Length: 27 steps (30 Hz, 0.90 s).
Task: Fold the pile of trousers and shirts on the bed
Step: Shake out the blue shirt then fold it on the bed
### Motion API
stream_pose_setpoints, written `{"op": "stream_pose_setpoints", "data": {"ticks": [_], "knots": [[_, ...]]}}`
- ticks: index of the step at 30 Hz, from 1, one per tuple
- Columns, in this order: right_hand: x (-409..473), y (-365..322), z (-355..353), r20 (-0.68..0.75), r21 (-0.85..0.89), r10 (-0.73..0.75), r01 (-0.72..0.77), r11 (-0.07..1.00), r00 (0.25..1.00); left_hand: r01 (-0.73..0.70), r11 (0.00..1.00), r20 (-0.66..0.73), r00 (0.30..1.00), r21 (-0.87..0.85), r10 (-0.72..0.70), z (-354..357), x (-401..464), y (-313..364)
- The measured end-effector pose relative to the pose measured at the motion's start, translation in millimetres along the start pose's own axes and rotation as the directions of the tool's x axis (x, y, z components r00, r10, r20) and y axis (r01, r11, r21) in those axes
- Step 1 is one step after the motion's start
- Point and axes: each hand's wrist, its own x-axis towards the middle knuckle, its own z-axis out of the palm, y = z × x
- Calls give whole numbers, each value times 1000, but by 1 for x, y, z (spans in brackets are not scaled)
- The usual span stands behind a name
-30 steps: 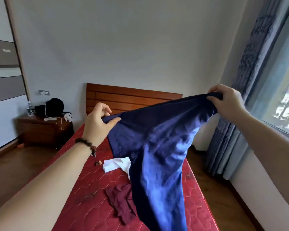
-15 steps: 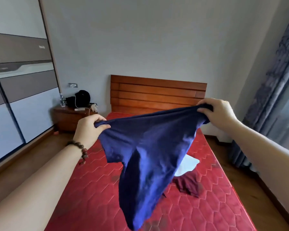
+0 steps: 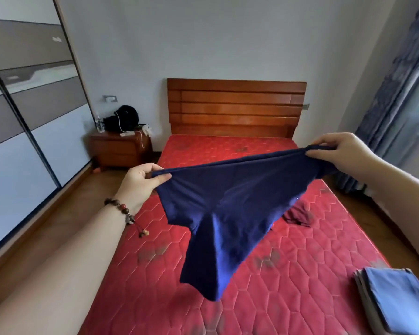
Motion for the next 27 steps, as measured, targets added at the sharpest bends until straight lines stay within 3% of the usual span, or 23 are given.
{"op": "stream_pose_setpoints", "data": {"ticks": [4, 7, 11, 17, 23, 27], "knots": [[-24, -18, -8, 142, -54, 19, -11, 998, 990, 56, 985, 70, 997, -165, -45, -23, -33, 8], [-26, -30, -17, 193, 9, 36, -39, 999, 980, 106, 946, 111, 991, -307, -75, -35, -54, 18], [-21, -44, -13, 225, 39, 49, -60, 997, 973, 118, 935, 68, 993, -336, -101, -42, -71, 25], [-17, -25, 40, 302, -114, 83, -50, 992, 950, 203, 973, 12, 979, -112, -203, -34, -91, -29], [15, 41, 151, 446, -263, 154, -35, 964, 882, 302, 941, -51, 953, 153, -297, -28, -79, -149], [59, 101, 243, 487, -350, 151, 34, 936, 861, 375, 901, -49, 926, 219, -374, -21, -47, -243]]}}
